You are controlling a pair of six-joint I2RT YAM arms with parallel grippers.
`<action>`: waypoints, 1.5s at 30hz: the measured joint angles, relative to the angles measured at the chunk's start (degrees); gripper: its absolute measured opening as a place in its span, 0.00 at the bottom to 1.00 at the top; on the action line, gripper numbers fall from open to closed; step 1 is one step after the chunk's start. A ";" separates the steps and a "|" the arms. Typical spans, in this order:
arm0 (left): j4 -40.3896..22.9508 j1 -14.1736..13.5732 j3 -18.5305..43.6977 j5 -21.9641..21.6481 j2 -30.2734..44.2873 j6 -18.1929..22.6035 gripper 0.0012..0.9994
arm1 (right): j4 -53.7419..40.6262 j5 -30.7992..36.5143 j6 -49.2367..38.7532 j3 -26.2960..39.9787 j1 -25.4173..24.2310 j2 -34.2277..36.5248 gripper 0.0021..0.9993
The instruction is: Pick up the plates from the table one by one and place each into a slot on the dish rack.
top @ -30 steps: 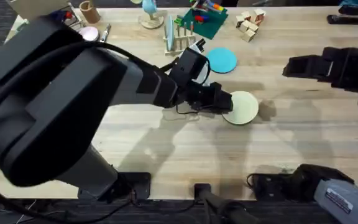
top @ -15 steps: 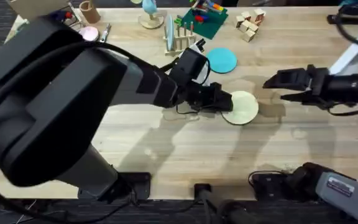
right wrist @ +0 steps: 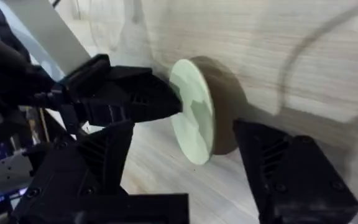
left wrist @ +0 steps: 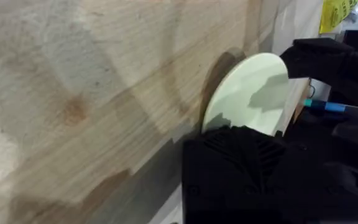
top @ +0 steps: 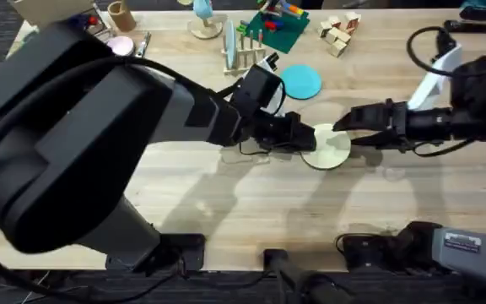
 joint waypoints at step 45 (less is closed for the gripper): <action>-17.70 0.09 -0.22 -11.77 -18.49 2.74 0.04 | -8.46 3.16 -3.69 8.13 6.53 0.11 0.03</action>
